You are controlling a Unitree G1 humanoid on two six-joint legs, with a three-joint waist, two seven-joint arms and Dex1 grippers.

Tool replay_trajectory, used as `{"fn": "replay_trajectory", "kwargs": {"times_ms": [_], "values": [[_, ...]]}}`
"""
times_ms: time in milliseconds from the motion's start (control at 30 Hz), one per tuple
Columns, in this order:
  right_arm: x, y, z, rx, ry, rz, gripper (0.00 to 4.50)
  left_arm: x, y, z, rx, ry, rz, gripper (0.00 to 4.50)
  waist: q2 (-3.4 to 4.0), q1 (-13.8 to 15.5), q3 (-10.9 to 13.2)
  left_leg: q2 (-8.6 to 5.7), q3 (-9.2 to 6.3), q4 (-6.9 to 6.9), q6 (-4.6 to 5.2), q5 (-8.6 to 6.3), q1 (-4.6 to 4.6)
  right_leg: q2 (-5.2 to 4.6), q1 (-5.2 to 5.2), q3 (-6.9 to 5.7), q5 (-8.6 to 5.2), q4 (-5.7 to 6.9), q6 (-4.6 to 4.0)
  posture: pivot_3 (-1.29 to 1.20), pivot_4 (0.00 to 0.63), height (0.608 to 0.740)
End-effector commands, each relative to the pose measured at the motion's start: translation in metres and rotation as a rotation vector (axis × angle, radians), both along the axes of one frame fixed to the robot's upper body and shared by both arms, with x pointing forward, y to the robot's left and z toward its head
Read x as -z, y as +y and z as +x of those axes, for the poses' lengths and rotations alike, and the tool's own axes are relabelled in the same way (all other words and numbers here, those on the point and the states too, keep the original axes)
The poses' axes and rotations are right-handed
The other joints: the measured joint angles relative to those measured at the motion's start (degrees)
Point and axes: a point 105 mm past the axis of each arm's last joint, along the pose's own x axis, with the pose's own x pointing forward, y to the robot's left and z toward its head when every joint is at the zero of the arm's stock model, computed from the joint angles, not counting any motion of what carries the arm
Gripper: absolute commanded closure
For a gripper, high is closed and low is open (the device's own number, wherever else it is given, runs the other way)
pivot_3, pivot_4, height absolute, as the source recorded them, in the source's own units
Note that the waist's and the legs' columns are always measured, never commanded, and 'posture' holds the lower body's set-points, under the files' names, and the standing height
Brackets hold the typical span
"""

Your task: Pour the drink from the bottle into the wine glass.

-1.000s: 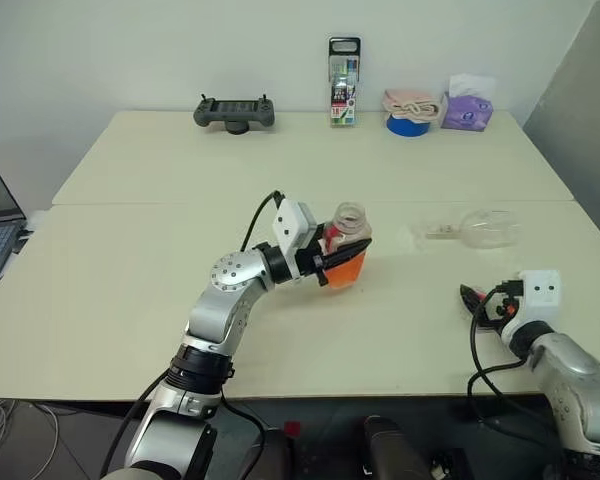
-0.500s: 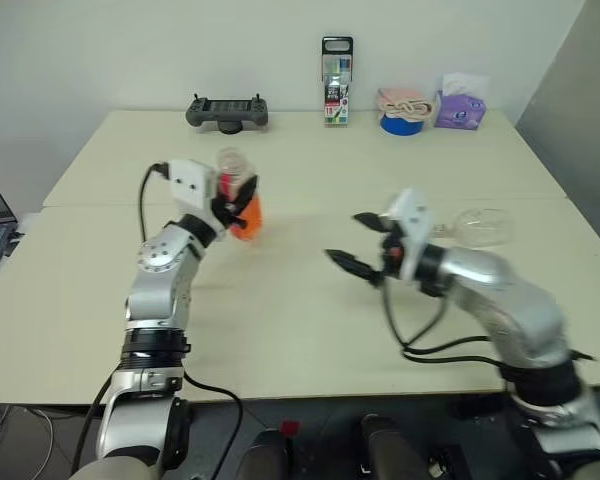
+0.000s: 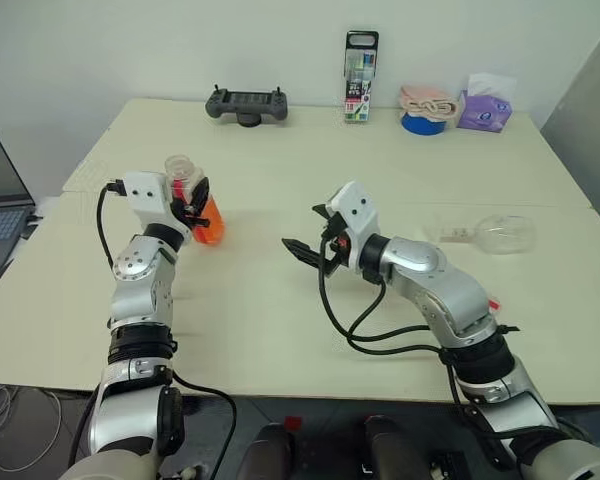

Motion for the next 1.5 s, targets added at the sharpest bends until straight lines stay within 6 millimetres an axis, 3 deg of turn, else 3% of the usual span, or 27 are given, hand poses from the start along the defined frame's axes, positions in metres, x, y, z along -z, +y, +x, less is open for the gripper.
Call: {"fn": "replay_trajectory", "kwargs": {"times_ms": [33,300,667,767,900,1000,1100,1200,1300,1400,1500], "values": [[-0.014,-0.002,-0.005,-0.016,-0.055,0.017,0.00,-0.011,0.002,-0.003,-0.002,-0.055,0.019,2.46,0.00,-0.4,0.0,0.04,-0.01,0.00,0.00,0.00,0.00,0.04,0.00,0.00,0.01,0.00,-0.01,0.00,0.150,0.740],[-0.012,-0.009,-0.002,0.000,-0.055,0.004,0.00,-0.002,0.009,-0.006,-0.042,-0.031,0.023,0.09,0.00,-1.2,0.0,0.07,0.02,0.02,0.00,0.01,0.06,0.08,0.01,0.04,0.03,0.07,-0.04,0.00,0.150,0.740],[-0.008,-0.027,-0.002,0.025,-0.052,-0.008,0.00,0.017,0.008,-0.032,-0.044,0.026,0.031,0.02,0.00,-1.3,0.0,0.09,0.04,0.02,0.00,0.01,0.09,0.08,0.02,0.09,0.03,0.07,-0.05,0.00,0.150,0.740],[-0.007,-0.048,0.003,0.092,-0.038,0.017,0.00,0.028,0.012,-0.055,-0.066,0.058,0.018,0.02,0.00,-1.2,0.0,0.10,0.08,0.00,0.00,0.00,0.12,0.08,0.04,0.15,0.03,0.06,-0.05,0.00,0.150,0.740],[0.010,-0.084,0.000,0.177,0.016,-0.011,0.00,0.047,0.023,-0.100,-0.103,0.118,-0.017,0.02,0.00,-1.2,0.0,0.10,0.12,-0.06,0.01,-0.01,0.11,0.03,0.04,0.21,0.03,-0.04,-0.05,0.00,0.150,0.740],[0.015,-0.113,-0.004,0.277,0.109,0.105,0.00,0.067,0.001,-0.130,0.049,0.219,0.027,0.02,0.00,-1.1,0.0,0.12,0.14,-0.07,0.01,-0.01,0.11,0.03,0.04,0.21,0.02,-0.03,-0.05,0.00,0.150,0.740],[0.020,-0.142,-0.010,0.384,0.272,0.403,0.00,0.075,-0.048,-0.143,0.318,0.291,0.124,0.02,0.01,-0.8,0.0,0.17,0.05,-0.06,0.02,0.00,0.18,0.14,0.19,0.13,-0.01,-0.03,-0.07,0.00,0.150,0.740],[0.016,-0.156,-0.018,0.409,0.356,0.650,0.00,0.067,-0.085,-0.140,0.512,0.281,0.174,0.02,0.06,-0.2,0.0,0.12,0.06,0.04,0.26,0.17,0.41,0.17,0.47,0.10,-0.03,-0.02,-0.10,0.00,0.150,0.740],[0.026,-0.177,-0.014,0.543,0.448,0.870,0.00,0.055,-0.127,-0.137,0.709,0.251,0.206,0.02,0.09,-0.4,0.0,0.15,0.20,-0.01,0.38,0.23,0.86,0.21,0.84,0.19,-0.10,-0.08,-0.35,0.00,0.150,0.740],[0.036,-0.187,0.000,0.624,0.537,1.030,0.00,0.051,-0.152,-0.135,0.835,0.243,0.242,0.02,0.13,-1.4,0.0,0.18,0.26,-0.18,0.40,0.22,1.03,0.25,0.95,0.22,-0.04,-0.09,-0.11,0.00,0.150,0.740],[0.039,-0.193,0.020,0.672,0.616,1.221,0.00,0.046,-0.164,-0.135,0.909,0.227,0.270,0.02,0.17,-2.4,0.0,0.26,0.43,-0.22,0.41,0.22,1.04,0.33,0.85,0.38,-0.03,-0.03,-0.13,0.00,0.150,0.740]]}}
